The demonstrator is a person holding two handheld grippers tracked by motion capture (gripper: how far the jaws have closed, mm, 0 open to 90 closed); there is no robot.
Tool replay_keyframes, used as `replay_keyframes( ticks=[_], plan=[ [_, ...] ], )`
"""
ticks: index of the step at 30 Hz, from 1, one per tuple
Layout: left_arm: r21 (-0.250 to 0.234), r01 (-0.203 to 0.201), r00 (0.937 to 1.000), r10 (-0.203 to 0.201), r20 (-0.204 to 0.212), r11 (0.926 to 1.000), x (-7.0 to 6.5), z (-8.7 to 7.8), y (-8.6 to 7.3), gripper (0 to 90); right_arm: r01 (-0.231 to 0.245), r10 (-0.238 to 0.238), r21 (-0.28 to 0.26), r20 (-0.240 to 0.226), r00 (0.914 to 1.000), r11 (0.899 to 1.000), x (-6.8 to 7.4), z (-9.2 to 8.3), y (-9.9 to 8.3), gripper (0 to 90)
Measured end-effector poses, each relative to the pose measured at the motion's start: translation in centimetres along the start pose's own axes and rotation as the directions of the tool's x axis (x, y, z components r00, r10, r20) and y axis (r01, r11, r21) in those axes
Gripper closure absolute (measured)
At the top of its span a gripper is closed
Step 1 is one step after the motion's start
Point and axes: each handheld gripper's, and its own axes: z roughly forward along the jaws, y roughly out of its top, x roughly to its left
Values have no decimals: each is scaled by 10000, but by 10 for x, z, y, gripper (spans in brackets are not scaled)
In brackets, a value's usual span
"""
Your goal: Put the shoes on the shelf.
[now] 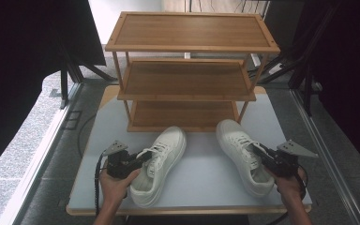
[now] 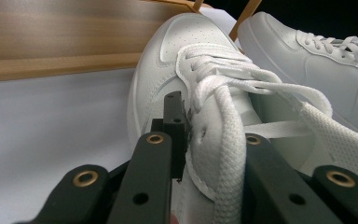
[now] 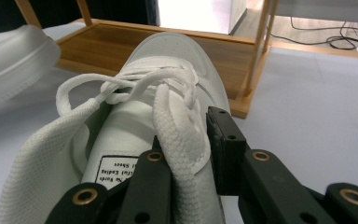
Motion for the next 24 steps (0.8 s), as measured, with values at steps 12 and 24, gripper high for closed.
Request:
replay_keyframes(
  ticks=[12,24],
  plan=[
    [429,-131,9996,141,-227,9990,-3,6,-4,811,-271,264,-263,-271,9993,9993,18,8,-10,784],
    [456,-127,9998,134,-143,9989,-4,7,-6,812,-269,258,-224,-490,9985,9994,29,11,-18,782]
  ],
)
